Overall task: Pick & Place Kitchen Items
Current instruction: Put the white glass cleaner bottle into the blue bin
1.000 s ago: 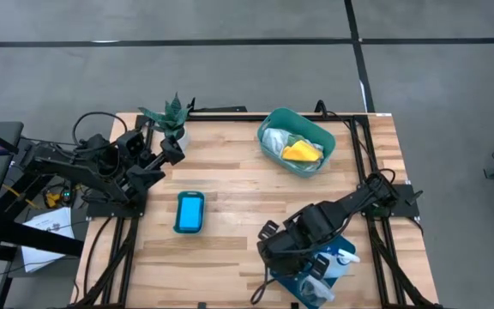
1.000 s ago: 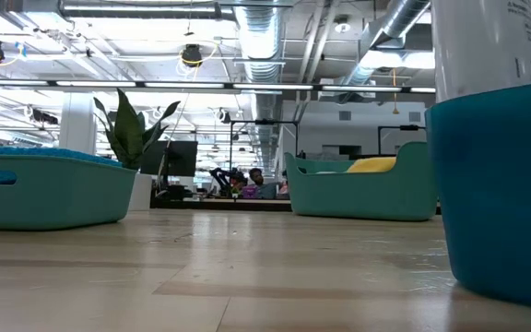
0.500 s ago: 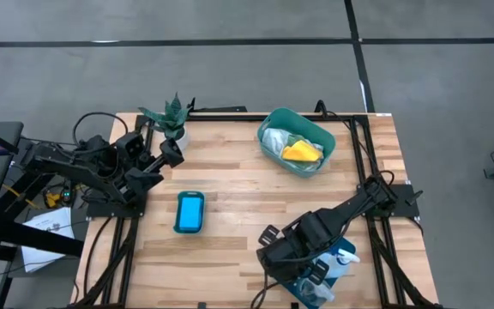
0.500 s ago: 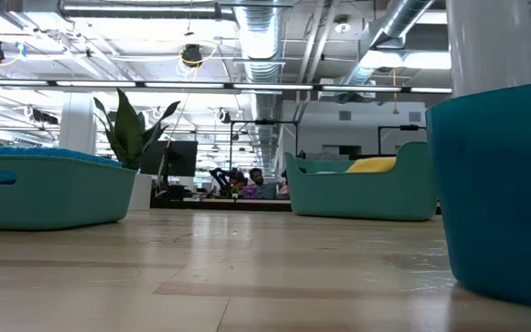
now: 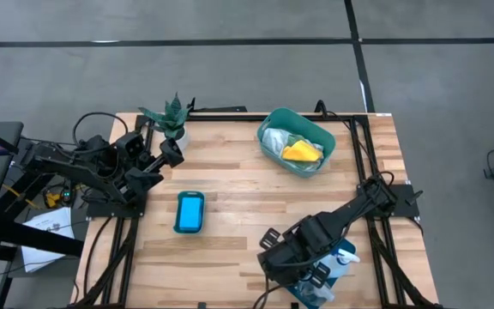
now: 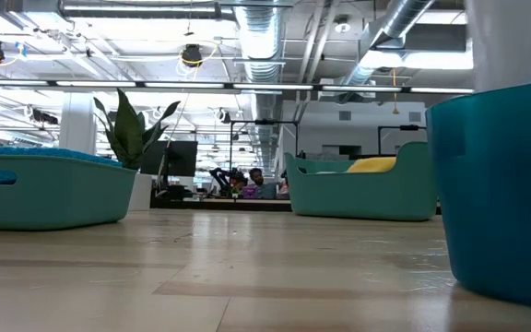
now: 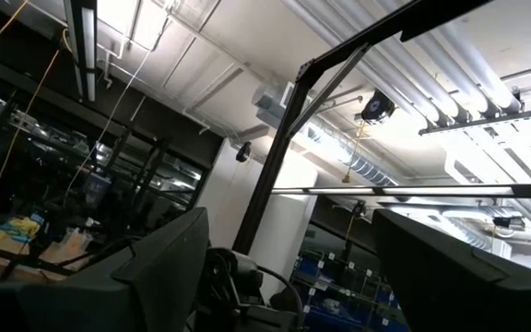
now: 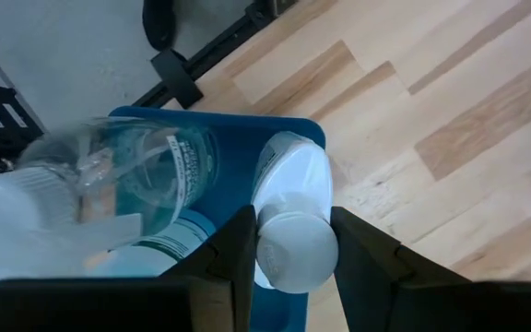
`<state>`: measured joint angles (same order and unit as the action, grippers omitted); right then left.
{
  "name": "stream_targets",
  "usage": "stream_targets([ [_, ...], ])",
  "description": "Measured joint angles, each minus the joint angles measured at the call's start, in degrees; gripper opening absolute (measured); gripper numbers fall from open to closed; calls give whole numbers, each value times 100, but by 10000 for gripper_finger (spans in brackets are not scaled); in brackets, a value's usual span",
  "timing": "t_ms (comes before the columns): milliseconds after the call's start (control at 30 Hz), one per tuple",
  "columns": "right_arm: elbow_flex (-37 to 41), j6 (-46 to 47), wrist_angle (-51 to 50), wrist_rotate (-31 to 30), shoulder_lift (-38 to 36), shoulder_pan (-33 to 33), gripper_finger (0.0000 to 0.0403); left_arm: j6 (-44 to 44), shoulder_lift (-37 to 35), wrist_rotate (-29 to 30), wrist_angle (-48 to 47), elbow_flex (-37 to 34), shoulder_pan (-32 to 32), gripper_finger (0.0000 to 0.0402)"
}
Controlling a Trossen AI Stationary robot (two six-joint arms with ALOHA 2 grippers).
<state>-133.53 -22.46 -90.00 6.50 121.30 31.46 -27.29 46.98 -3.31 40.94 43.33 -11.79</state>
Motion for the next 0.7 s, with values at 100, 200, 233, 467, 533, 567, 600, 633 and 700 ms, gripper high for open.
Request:
stream_targets([
  [100, 0, 2, -1, 6, 0, 7, 106, 2, 0, 0, 0, 0, 0, 301],
  [200, 0, 25, -1, 0, 0, 4, 106, 2, 0, 0, 1, 0, 0, 301],
  [233, 0, 35, 0, 0, 0, 2, 106, 2, 0, 0, 1, 0, 0, 301],
  [467, 4, 25, -4, 10, 169, -1, 106, 35, 0, 0, -2, 0, -115, 301],
  [533, 0, -23, -1, -34, 189, 2, 106, 37, 0, 0, -2, 0, -159, 301],
  [567, 0, 13, 0, -50, 197, 2, 106, 37, 0, 2, -4, 0, -179, 301],
  [600, 2, 67, -2, -42, 199, 0, 106, 37, -2, 2, -2, 0, -186, 301],
  [633, 2, 91, -1, -41, 197, -4, 106, 37, -2, 0, -2, 0, -187, 301],
  [700, 0, 105, -2, -41, 195, -4, 106, 37, -2, 0, -3, 0, -188, 301],
])
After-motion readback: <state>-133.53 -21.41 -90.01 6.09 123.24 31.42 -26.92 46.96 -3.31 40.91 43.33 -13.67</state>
